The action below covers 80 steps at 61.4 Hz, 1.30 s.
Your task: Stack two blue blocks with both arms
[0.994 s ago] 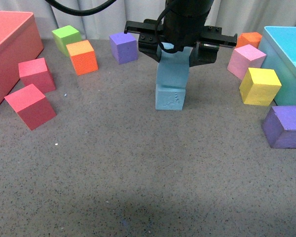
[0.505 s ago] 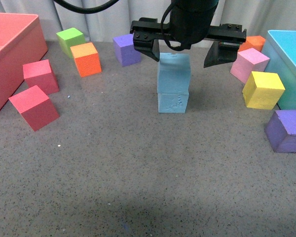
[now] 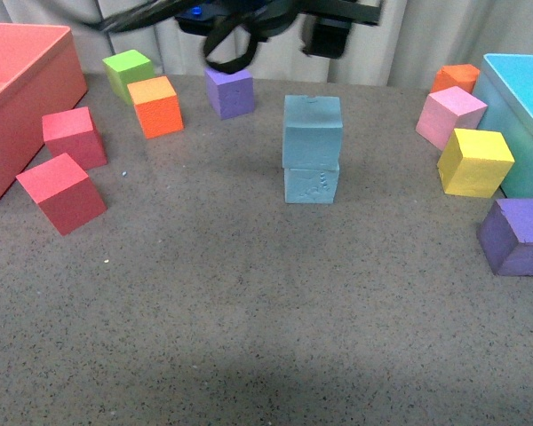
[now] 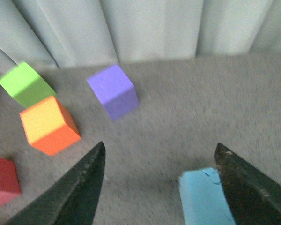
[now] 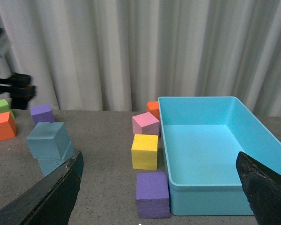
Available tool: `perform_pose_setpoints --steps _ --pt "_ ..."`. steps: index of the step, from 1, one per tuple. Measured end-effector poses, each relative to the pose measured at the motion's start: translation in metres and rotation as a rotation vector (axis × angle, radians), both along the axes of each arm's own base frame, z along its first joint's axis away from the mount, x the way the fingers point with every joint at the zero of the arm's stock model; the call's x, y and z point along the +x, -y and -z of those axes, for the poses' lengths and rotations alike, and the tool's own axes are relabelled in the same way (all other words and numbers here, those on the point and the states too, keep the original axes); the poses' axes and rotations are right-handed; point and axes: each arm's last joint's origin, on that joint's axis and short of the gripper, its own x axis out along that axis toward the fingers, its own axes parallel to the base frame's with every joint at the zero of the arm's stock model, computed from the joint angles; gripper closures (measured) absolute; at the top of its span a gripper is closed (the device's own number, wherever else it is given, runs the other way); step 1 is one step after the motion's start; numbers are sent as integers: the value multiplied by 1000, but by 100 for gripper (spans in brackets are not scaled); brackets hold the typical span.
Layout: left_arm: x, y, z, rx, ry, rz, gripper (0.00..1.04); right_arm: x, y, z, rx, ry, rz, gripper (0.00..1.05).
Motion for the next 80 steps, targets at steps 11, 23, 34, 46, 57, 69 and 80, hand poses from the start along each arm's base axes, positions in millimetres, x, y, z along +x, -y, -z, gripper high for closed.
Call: perform_pose_setpoints --steps 11,23,34,46,57,69,80 --pt "-63 -87 -15 -163 441 -22 67 0 0 0 0 0 2 10" --pt "-121 -144 7 -131 402 -27 101 0 0 0 0 0 -1 10" --pt "-158 -171 10 -129 405 -12 101 0 0 0 0 0 0 10" --pt "-188 -193 24 -122 392 -29 101 0 0 0 0 0 -1 10" --pt "-209 -203 21 -126 404 -19 101 0 0 0 0 0 0 10" --pt "-229 -211 22 -124 399 -27 101 0 0 0 0 0 -1 10" --pt "-243 -223 21 -126 403 -28 101 0 0 0 0 0 1 10"
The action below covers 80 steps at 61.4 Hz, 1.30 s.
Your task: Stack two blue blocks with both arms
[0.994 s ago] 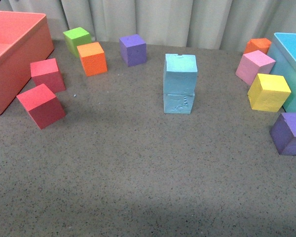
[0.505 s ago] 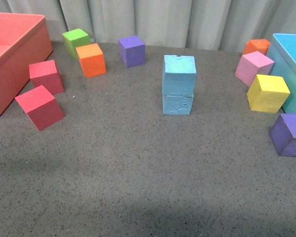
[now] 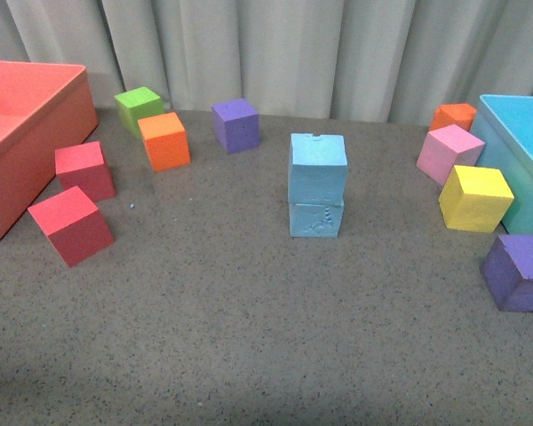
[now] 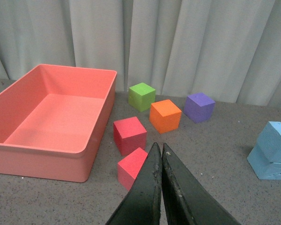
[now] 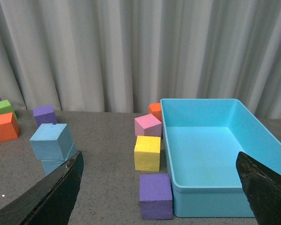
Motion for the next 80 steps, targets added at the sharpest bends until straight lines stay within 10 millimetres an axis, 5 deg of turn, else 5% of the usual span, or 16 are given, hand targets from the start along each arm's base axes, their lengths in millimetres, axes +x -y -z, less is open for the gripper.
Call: perform_pose_setpoints --steps 80 --pt "-49 0 -7 0 12 3 101 0 0 0 0 0 -1 10"
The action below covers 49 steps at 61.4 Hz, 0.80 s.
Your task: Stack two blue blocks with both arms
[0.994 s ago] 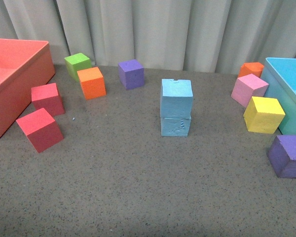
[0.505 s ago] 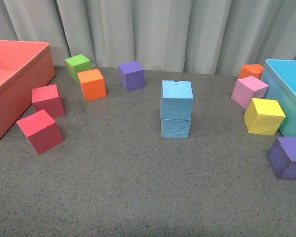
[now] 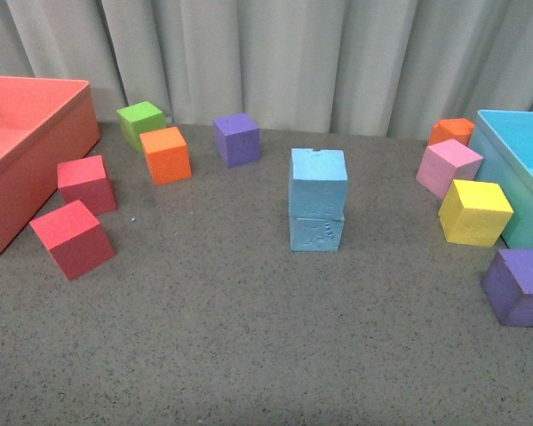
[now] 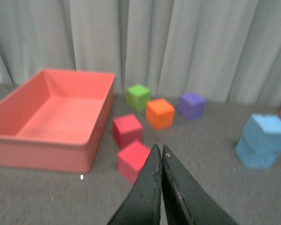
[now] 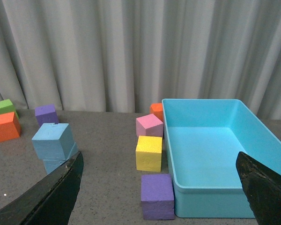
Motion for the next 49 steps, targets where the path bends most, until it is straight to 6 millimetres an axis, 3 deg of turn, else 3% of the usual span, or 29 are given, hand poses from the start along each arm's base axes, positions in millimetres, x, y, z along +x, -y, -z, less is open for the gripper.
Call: perform_pose_setpoints --steps 12,16,35,40,42,49 --pt "-7 0 0 0 15 0 100 0 0 0 0 0 0 10" --pt "-7 0 0 0 16 0 84 0 0 0 0 0 0 10" --pt "-7 0 0 0 16 0 29 0 0 0 0 0 0 10" --pt "-7 0 0 0 16 0 9 0 0 0 0 0 0 10" --pt "-7 0 0 0 16 0 5 0 0 0 0 0 0 10" --pt "-7 0 0 2 16 0 7 0 0 0 0 0 0 10"
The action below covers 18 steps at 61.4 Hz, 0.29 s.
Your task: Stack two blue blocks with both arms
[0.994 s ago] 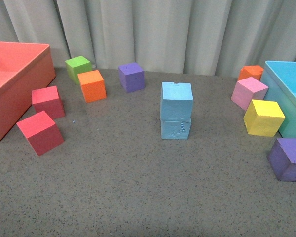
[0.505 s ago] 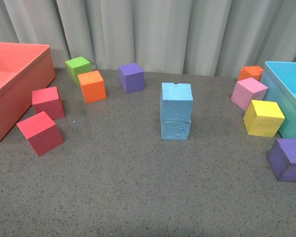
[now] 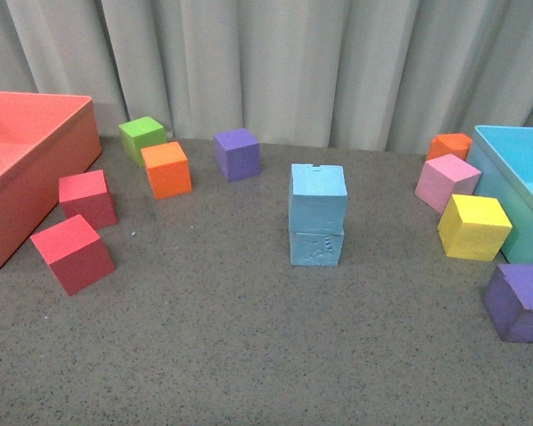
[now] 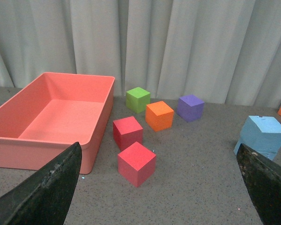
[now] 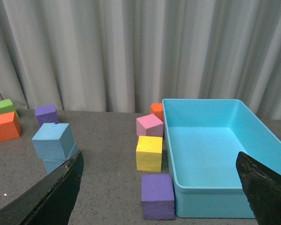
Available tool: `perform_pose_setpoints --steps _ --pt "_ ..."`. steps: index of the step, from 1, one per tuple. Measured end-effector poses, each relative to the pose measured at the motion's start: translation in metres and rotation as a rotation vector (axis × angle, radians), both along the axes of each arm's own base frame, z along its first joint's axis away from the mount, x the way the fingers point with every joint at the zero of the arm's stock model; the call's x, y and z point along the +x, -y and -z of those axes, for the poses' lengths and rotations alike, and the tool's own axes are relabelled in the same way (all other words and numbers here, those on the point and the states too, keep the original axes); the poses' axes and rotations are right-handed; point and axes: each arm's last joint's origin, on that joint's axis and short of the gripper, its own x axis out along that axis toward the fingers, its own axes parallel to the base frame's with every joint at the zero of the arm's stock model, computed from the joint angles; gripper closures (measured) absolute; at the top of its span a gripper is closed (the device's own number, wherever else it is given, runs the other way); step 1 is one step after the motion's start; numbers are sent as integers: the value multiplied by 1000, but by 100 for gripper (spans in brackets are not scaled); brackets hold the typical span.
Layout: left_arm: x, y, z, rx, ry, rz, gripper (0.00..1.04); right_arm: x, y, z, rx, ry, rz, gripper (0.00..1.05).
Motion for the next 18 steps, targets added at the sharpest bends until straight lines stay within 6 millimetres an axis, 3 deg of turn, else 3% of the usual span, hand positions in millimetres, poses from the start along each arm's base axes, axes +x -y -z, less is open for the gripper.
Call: perform_pose_setpoints --steps 18 --pt "0 0 0 0 0 0 7 0 0 0 0 0 0 10"
